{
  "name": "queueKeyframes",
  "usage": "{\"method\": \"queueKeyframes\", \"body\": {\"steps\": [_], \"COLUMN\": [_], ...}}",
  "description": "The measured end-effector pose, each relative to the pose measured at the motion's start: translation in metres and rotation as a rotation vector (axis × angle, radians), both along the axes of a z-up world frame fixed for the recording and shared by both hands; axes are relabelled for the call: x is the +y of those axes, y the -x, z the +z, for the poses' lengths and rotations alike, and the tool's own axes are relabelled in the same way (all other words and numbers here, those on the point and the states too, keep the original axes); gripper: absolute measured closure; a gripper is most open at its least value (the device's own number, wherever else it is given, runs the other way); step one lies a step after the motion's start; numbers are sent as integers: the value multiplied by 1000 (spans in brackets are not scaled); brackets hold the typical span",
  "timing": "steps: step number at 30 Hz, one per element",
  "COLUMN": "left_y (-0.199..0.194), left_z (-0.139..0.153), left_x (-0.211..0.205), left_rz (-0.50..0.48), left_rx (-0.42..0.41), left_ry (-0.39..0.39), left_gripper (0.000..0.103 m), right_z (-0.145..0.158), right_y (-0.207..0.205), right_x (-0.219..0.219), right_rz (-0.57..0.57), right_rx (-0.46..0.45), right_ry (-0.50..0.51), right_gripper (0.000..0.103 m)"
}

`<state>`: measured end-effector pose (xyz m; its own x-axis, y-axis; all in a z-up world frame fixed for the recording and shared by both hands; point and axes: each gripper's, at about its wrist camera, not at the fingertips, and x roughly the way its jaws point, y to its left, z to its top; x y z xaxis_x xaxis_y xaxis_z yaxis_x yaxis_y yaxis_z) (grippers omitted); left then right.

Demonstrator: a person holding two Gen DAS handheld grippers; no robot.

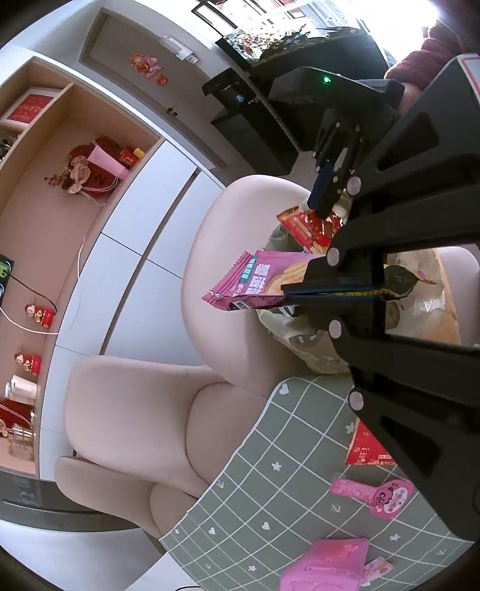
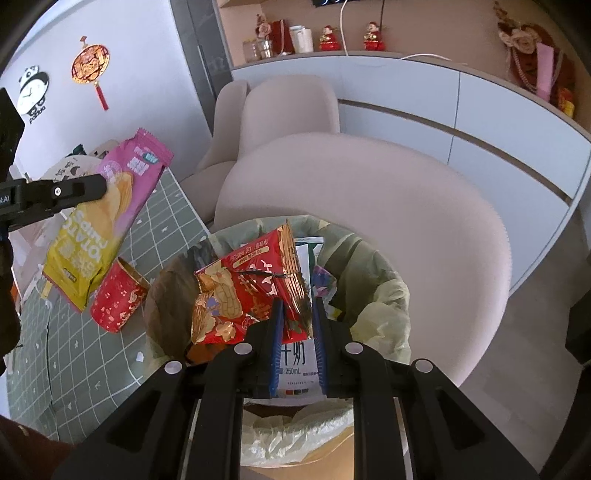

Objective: Collect trash
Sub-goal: 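Carry both bags over the trash bag and open both grippers to drop them, then move the left gripper to the pink handheld fan while the right moves to the red paper cup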

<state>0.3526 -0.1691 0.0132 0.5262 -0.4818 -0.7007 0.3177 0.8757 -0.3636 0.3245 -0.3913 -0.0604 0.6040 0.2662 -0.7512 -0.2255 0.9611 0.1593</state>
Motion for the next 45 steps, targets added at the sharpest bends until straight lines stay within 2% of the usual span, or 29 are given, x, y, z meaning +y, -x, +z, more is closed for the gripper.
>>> {"method": "queueKeyframes", "body": {"steps": [9,10,12,13,19,23,25,32,34,35,39,45], "left_y": [-10,-12,-14,-16,-24,-34,-39,-42,-39,-38,-37,-21], "left_z": [-9,-12,-16,-17,-30,-52,-66,-99,-104,-106,-103,-75], "left_x": [-9,-11,-14,-15,-29,-50,-68,-112,-117,-117,-108,-76], "left_rz": [7,5,1,-2,-49,-95,-127,-202,-218,-220,-212,-156], "left_rx": [30,35,45,51,78,125,150,151,144,145,152,99], "left_ry": [37,35,37,39,52,37,-13,-235,-262,-259,-193,-134], "left_gripper": [102,102,102,102,102,102,102,102,102,99,70,61], "right_z": [-9,-9,-9,-8,-4,-3,-4,-5,-6,-6,-4,3], "right_y": [-2,-1,-1,0,10,19,22,32,33,35,41,46], "right_x": [-1,-2,-4,-4,-14,-23,-28,-46,-52,-53,-53,-46], "right_rz": [0,1,-8,-11,-38,-67,-83,-145,-162,-168,-180,-183], "right_rx": [24,22,16,12,-16,-17,-11,0,2,3,-5,-36], "right_ry": [-17,-20,-21,-22,-24,-16,-21,-21,-28,-32,-38,-66], "right_gripper": [80,78,55,51,50,50,50,50,50,50,50,50]}}
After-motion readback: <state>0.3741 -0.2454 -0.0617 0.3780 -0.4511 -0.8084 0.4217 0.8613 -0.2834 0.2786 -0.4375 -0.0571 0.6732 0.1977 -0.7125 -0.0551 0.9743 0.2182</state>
